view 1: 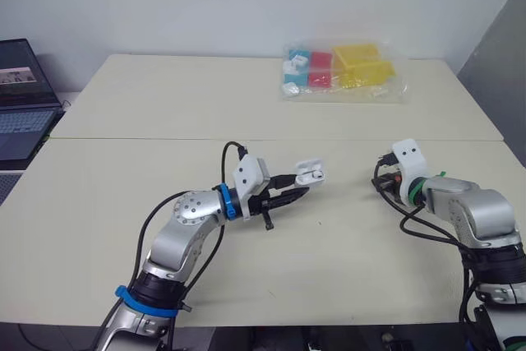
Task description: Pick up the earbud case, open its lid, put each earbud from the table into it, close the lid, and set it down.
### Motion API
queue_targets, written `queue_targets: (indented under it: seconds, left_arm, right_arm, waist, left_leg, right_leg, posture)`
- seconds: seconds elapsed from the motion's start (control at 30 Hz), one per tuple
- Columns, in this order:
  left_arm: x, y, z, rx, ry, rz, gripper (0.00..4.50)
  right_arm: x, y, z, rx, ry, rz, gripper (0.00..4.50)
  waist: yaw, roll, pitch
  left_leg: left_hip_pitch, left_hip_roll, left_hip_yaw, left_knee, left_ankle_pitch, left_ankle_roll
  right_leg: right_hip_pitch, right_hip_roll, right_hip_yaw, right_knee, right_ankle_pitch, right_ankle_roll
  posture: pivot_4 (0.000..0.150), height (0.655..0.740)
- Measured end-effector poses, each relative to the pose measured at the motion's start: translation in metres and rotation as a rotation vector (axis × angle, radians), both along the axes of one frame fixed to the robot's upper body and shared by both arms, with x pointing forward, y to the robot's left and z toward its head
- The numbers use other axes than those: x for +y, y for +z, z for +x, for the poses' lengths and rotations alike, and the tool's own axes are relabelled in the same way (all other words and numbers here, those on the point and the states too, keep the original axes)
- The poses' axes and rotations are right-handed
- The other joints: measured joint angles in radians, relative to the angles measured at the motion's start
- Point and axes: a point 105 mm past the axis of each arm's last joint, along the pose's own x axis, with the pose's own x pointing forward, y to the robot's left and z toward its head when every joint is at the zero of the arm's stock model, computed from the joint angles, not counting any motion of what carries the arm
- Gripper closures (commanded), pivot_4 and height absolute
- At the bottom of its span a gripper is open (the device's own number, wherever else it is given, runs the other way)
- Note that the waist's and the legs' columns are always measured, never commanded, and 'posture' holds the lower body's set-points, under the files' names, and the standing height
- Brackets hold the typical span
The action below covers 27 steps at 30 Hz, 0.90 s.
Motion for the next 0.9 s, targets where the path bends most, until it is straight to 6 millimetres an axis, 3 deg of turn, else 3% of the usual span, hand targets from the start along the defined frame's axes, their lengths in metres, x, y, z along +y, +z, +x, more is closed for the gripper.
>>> queue_targets:
  seconds: [0.27,0.57,0.73,0.9]
  left_arm:
    - [0.002,0.0,0.0,-0.005,-0.001,0.008,3.72]
    - [0.003,0.0,-0.001,-0.015,-0.014,0.018,3.72]
    - [0.005,-0.001,-0.001,-0.015,-0.013,0.026,3.72]
    - [0.007,-0.002,-0.001,-0.01,-0.007,0.036,3.72]
  right_arm:
    - [-0.003,0.014,-0.03,0.012,0.213,-0.056,4.07]
    - [0.0,0.001,-0.08,0.095,0.719,-0.261,4.07]
    - [-0.003,-0.007,-0.091,0.125,0.927,-0.354,4.07]
    - [-0.013,-0.014,-0.089,0.162,1.002,-0.397,4.07]
  waist:
    - [0.0,0.0,0.0]
    - [-0.002,0.0,0.0]
    - [0.0,0.0,0.0]
    - [0.0,0.0,0.0]
  left_leg:
    - [0.0,0.0,0.0,0.0,0.0,0.0]
    - [0.001,0.0,0.001,0.001,0.0,0.0]
    - [0.002,0.0,0.001,0.001,0.0,0.0]
    - [0.002,0.0,0.001,0.001,0.0,0.0]
  right_leg:
    - [0.0,0.0,0.0,0.0,0.0,0.0]
    - [0.001,0.0,-0.001,0.0,0.0,0.0]
    - [0.001,0.001,-0.001,0.0,0.0,0.0]
    - [0.001,0.0,0.0,0.001,0.0,0.0]
  posture:
    - [0.15,0.74]
    - [0.15,0.74]
    - [0.15,0.74]
    - [0.15,0.74]
